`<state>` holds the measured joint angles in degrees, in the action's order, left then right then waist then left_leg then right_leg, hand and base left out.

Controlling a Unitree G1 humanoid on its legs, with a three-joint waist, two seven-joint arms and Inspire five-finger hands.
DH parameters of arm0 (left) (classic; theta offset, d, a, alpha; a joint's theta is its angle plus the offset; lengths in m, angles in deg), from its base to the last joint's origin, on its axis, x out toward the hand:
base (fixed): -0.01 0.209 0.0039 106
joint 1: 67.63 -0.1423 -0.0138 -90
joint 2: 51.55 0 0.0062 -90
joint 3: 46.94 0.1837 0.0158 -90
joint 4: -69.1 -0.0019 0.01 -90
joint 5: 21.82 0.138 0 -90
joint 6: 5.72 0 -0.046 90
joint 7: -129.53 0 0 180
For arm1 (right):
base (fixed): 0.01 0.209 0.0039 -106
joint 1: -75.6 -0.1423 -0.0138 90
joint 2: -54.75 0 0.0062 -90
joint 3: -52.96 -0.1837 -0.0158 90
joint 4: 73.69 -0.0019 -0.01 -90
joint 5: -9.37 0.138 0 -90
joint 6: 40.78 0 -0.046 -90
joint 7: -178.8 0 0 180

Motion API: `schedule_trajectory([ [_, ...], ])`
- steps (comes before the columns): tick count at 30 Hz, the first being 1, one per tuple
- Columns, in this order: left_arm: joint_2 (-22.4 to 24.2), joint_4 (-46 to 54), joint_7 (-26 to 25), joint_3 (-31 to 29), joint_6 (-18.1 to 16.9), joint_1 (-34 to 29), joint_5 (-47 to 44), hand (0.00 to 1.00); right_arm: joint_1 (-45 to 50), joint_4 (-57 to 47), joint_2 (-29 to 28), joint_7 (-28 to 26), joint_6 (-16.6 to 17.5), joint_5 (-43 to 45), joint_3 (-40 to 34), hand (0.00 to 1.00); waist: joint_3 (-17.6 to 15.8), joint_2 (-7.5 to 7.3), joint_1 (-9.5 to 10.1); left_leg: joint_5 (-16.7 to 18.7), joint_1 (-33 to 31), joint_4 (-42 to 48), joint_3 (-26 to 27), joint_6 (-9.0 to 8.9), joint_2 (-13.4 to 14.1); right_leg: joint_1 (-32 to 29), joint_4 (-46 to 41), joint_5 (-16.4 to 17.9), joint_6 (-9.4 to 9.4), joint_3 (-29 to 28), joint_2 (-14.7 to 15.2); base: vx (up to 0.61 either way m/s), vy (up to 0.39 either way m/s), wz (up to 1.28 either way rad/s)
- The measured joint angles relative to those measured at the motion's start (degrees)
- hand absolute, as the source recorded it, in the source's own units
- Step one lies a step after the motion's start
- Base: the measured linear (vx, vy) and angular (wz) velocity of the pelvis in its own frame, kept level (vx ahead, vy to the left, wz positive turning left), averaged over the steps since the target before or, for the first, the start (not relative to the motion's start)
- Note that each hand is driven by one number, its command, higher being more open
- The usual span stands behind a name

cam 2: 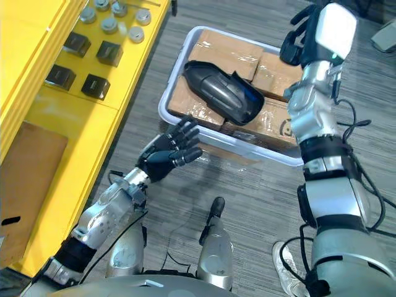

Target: Walk over and take three plastic housings, then place them on the shelf

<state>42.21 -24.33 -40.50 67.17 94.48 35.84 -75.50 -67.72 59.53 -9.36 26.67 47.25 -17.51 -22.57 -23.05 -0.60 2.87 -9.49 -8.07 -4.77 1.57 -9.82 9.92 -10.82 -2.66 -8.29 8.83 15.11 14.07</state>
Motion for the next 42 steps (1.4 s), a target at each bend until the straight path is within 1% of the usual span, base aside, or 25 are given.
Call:
schedule_trajectory([
  [1, 1.06, -4.99, -2.05, 0.61, 1.27, 2.77, -2.06, 1.00, 2.18, -1.48, -1.48, -0.44, 0.03, -0.79, -0.91, 0.00, 0.13, -0.16, -0.21, 0.26, 0.62, -0.03, 0.98, -0.17, 0.43, -0.03, 0.06, 0.01, -0.02, -0.80, -0.44, -0.02, -0.028, -0.31],
  [3, 2.31, -10.55, -4.53, 1.20, 1.25, 5.44, -2.47, 1.00, 3.81, -1.67, -3.50, -1.64, 0.03, -2.18, -1.06, 0.00, 0.78, -0.55, -0.97, 0.34, 0.66, -0.04, 1.41, -0.27, 0.93, -0.08, 0.76, -0.10, -0.19, -1.21, -1.10, -0.02, -0.040, -0.23],
  [4, 3.39, -15.38, -6.53, 1.30, 1.07, 8.14, -2.44, 1.00, 4.89, -1.74, -5.16, -3.01, -0.01, -2.17, -1.06, 1.00, 1.07, -1.04, -1.80, 0.39, 0.60, -0.04, 1.91, -0.34, 1.38, -0.23, 1.45, -0.30, -0.44, -1.52, -1.64, -0.01, -0.041, -0.18],
  [6, 3.65, -17.85, -8.23, 1.60, 0.70, 9.97, -2.36, 1.00, 5.89, -1.75, -6.51, -4.19, -0.12, -2.08, -1.08, 1.00, 1.29, -1.50, -2.01, 0.51, 0.62, -0.03, 2.65, -0.51, 1.93, -0.55, 2.06, -0.75, -0.77, -2.18, -2.27, -0.01, -0.038, -0.25],
  [8, 4.21, -18.99, -10.07, 1.69, -1.51, 11.48, -1.95, 1.00, 6.52, -1.76, -7.30, -5.87, -0.26, -1.83, -1.16, 1.00, 1.31, -1.58, -2.03, 0.64, 0.58, -0.02, 3.47, -0.69, 2.27, -1.22, 2.07, -1.23, -0.99, -2.96, -2.70, 0.01, -0.043, -0.23],
  [10, 5.06, -19.03, -12.22, 0.62, -4.21, 12.68, -1.20, 1.00, 6.69, -1.76, -9.47, -6.36, -1.03, 3.43, -2.58, 1.00, 1.28, -1.64, -2.25, 0.79, 0.60, 0.00, 3.64, -0.90, 2.66, -1.33, 2.07, -1.30, -1.08, -3.10, -3.10, 0.01, -0.030, -0.09],
  [12, 5.84, -19.04, -13.84, -0.84, -7.13, 14.52, 0.29, 1.00, 6.65, -1.76, -11.37, -6.32, -1.40, 7.73, -4.42, 1.00, 1.24, -1.71, -1.81, 0.84, 0.46, 0.01, 3.93, -0.97, 2.76, -1.81, 2.07, -1.42, -1.24, -3.45, -3.25, 0.00, -0.022, -0.10],
  [13, 6.10, -19.04, -14.84, -2.00, -9.10, 15.96, 0.38, 1.00, 6.62, -1.74, -12.08, -6.21, -1.40, 9.72, -4.81, 1.00, 1.20, -1.78, -1.50, 0.86, 0.31, 0.01, 4.30, -1.00, 2.72, -2.22, 2.07, -1.52, -1.28, -3.82, -3.24, 0.00, -0.013, -0.10],
  [14, 6.13, -19.04, -15.28, -2.75, -10.01, 16.58, 0.44, 1.00, 6.62, -1.73, -12.67, -6.05, -1.40, 10.45, -4.98, 1.00, 1.19, -1.81, -1.50, 0.86, 0.25, 0.01, 4.31, -1.00, 2.71, -2.27, 2.07, -1.53, -1.28, -3.83, -3.24, 0.00, -0.009, -0.06],
  [15, 6.15, -19.06, -16.11, -4.39, -11.70, 17.61, 1.45, 1.00, 6.60, -1.72, -13.65, -5.40, -1.39, 11.83, -4.99, 1.00, 1.13, -1.92, -1.56, 0.87, 0.22, 0.02, 4.31, -1.01, 2.71, -2.32, 2.07, -1.53, -1.28, -3.82, -3.24, 0.00, 0.000, 0.00],
  [19, 6.01, -19.04, -17.71, -7.57, -17.52, 20.39, 3.52, 1.00, 4.10, -0.79, -14.89, -2.03, -1.27, 12.16, -5.00, 1.00, 1.08, -2.00, -1.43, 0.71, -1.54, 0.03, 4.12, -0.97, 2.67, -3.88, 2.06, -1.75, -1.31, -3.66, -3.22, 0.00, 0.000, 0.00],
  [21, 5.93, -19.04, -18.21, -8.34, -18.81, 20.37, 4.85, 1.00, 2.31, -0.38, -14.95, -0.96, -1.27, 12.88, -5.00, 1.00, 1.02, -2.12, -1.31, 0.71, -1.80, 0.03, 4.06, -0.96, 2.63, -4.15, 2.06, -1.77, -1.32, -3.65, -3.19, 0.00, 0.000, 0.00],
  [24, 5.73, -18.90, -18.28, -8.89, -19.86, 20.41, 4.89, 1.00, -0.96, -0.12, -14.94, 0.49, -1.22, 14.19, -5.76, 1.00, 0.98, -2.17, -1.55, 0.73, -2.87, 0.35, 3.25, -0.96, 2.57, -4.49, 2.06, -1.77, -1.32, -2.94, -3.08, 0.02, 0.001, 0.10],
  [28, 5.74, -18.70, -18.86, -8.87, -20.87, 20.43, 5.10, 1.00, -5.03, 3.48, -14.87, 0.21, -1.13, 14.80, -6.12, 1.00, 0.76, -2.31, -1.14, 0.78, -4.05, 0.73, 2.64, -0.91, 2.47, -5.13, 2.02, -1.76, -1.32, -2.58, -2.94, 0.01, 0.002, 0.08],
  [30, 5.87, -18.07, -19.73, -8.96, -22.30, 20.58, 6.72, 1.00, -6.08, 4.82, -14.77, 0.00, -1.15, 16.28, -6.05, 1.00, 0.21, -2.26, -1.23, 1.03, -5.35, 1.76, 1.82, -0.79, 2.20, -5.38, 2.01, -1.76, -1.31, -1.95, -2.61, 0.00, 0.009, 0.16],
  [33, 6.10, -15.89, -20.24, -9.01, -24.34, 20.77, 8.86, 1.00, -7.56, 8.64, -14.37, -0.79, -2.34, 16.69, -5.93, 1.00, -0.79, -1.73, -0.93, 1.13, -7.47, 2.74, 0.60, -0.60, 1.61, -6.41, 1.80, -1.76, -1.30, -1.09, -2.04, -0.01, 0.016, 0.16],
  [34, 6.10, -14.80, -20.36, -9.22, -25.21, 20.82, 9.48, 1.00, -8.35, 10.38, -14.36, -1.57, -3.24, 17.40, -5.62, 1.00, -1.71, -1.52, -0.37, 1.12, -7.55, 2.90, 0.48, -0.59, 1.60, -6.43, 1.68, -1.77, -1.29, -1.04, -2.02, -0.01, 0.013, 0.06],
  [35, 6.21, -14.34, -20.40, -9.22, -25.62, 20.82, 9.54, 1.00, -8.40, 10.97, -14.18, -1.93, -3.66, 18.24, -5.30, 1.00, -1.81, -1.45, -0.05, 1.12, -7.89, 2.97, 0.41, -0.59, 1.61, -6.69, 1.69, -1.77, -1.29, -0.98, -2.02, -0.01, 0.002, 0.07],
  [36, 6.39, -13.38, -20.37, -9.23, -26.57, 20.83, 9.62, 1.00, -8.49, 11.75, -13.61, -2.97, -4.78, 19.06, -4.52, 1.00, -2.00, -1.10, 0.24, 1.13, -8.96, 3.46, -0.06, -0.60, 1.60, -7.15, 1.68, -1.77, -1.29, -0.59, -2.02, 0.00, -0.010, 0.21],
  [37, 6.70, -12.30, -20.37, -9.26, -26.78, 20.82, 9.62, 1.00, -8.54, 12.65, -12.79, -3.88, -5.54, 19.39, -3.92, 1.00, -2.42, -0.41, 0.33, 1.08, -9.78, 3.62, -1.10, -0.59, 1.58, -7.15, 1.68, -1.77, -1.29, 0.31, -1.97, 0.00, -0.009, 0.24],
  [39, 6.77, -11.77, -20.21, -9.09, -27.12, 20.70, 9.62, 1.00, -8.73, 13.94, -12.11, -5.20, -7.09, 21.64, -3.64, 1.00, -2.88, 0.42, 1.37, 1.04, -10.26, 3.64, -1.43, -0.58, 1.51, -7.35, 1.67, -1.77, -1.29, 0.61, -1.93, 0.01, 0.000, 0.15],
  [42, 6.77, -10.20, -19.54, -9.11, -28.15, 19.75, 9.61, 1.00, -10.62, 15.63, -11.62, -6.91, -7.73, 21.78, -3.41, 1.00, -3.32, 1.17, 1.66, 0.93, -11.69, 3.85, -1.89, -0.46, 1.21, -8.46, 1.37, -1.77, -1.29, 0.99, -1.62, 0.01, 0.003, 0.08],
])
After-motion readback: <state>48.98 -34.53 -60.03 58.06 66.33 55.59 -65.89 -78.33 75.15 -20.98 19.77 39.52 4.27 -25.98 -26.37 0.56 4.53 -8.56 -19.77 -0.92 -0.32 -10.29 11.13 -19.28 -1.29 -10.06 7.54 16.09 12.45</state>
